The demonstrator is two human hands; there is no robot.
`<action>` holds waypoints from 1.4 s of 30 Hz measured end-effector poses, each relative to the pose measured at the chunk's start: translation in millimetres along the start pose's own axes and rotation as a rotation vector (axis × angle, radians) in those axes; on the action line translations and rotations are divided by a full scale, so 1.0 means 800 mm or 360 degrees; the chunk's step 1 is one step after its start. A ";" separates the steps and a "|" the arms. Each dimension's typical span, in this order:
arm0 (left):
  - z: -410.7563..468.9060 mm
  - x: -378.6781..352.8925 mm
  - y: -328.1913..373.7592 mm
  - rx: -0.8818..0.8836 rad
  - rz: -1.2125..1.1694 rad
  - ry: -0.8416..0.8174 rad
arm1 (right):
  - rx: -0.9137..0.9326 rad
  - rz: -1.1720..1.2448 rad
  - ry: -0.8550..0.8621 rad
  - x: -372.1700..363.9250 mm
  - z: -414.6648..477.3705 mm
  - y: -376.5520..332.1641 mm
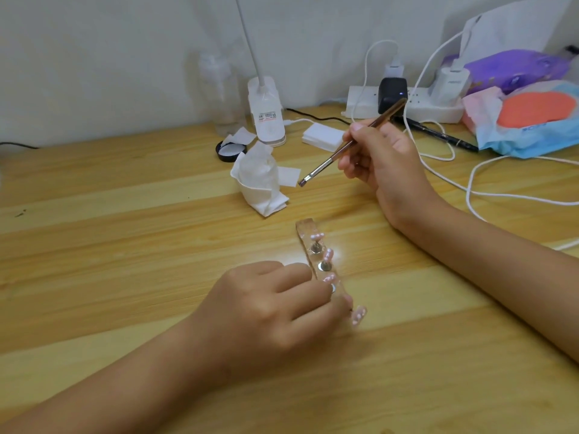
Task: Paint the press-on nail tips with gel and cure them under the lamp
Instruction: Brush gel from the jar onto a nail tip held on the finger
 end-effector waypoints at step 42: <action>-0.013 -0.057 -0.072 0.1870 -0.2120 -0.0146 | -0.0013 0.0230 -0.0116 -0.006 0.001 0.001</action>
Point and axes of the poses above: each hand's wrist, its own z-axis towards the middle knuckle, its own x-axis out of the back of the hand, y = z × x, the point moved 2 cm from there along z, towards the middle knuckle, and after that the axes turned 14 degrees about z, right-handed, at the moved point
